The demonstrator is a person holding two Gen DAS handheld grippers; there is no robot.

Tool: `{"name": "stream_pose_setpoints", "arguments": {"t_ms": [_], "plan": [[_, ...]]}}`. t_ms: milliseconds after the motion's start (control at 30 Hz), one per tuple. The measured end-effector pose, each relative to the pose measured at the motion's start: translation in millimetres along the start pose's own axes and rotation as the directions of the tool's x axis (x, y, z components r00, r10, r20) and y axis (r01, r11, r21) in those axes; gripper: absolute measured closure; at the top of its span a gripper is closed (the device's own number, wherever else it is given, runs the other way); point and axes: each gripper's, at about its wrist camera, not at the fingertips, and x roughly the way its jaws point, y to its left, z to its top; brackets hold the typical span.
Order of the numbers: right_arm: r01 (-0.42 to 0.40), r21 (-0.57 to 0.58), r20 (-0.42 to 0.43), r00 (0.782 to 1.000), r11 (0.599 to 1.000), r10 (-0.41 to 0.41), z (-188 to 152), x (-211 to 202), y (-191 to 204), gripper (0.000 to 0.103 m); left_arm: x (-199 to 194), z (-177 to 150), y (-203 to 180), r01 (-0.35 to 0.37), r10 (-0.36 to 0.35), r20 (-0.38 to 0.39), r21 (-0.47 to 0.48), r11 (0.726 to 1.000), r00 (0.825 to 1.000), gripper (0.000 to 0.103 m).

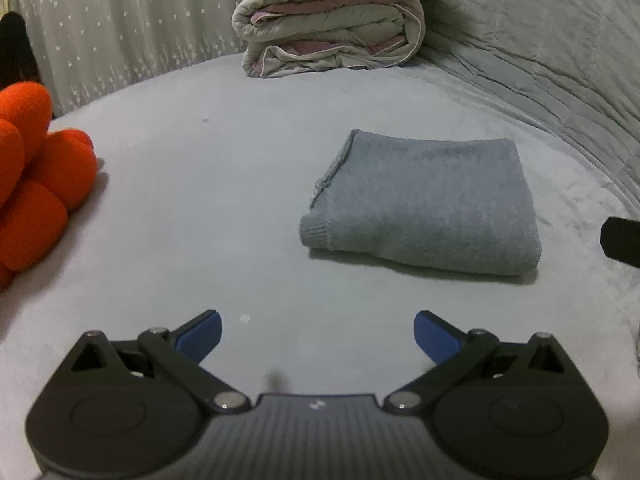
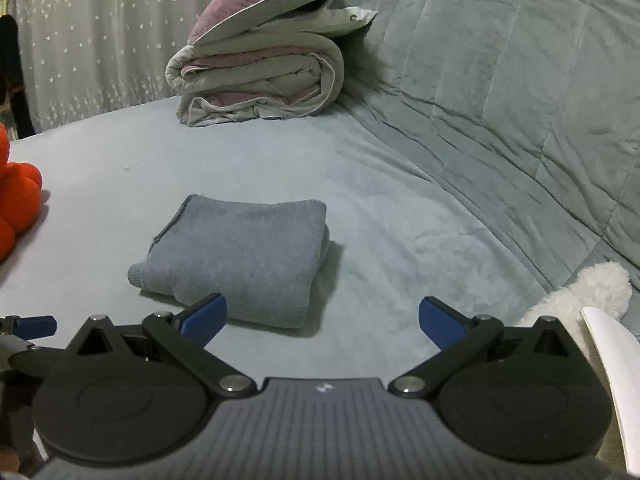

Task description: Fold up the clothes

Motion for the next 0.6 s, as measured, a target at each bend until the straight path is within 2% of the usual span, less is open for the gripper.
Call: {"name": "stream_pose_setpoints", "arguments": {"t_ms": [600], "plan": [[-0.002, -0.029, -0.022, 1.0, 1.0, 0.001, -2.4, 5.5, 8.2, 0.0, -1.7, -0.6, -3.4, 0.01, -0.01, 0.0, 0.018, 1.0, 1.0, 0.001]]}}
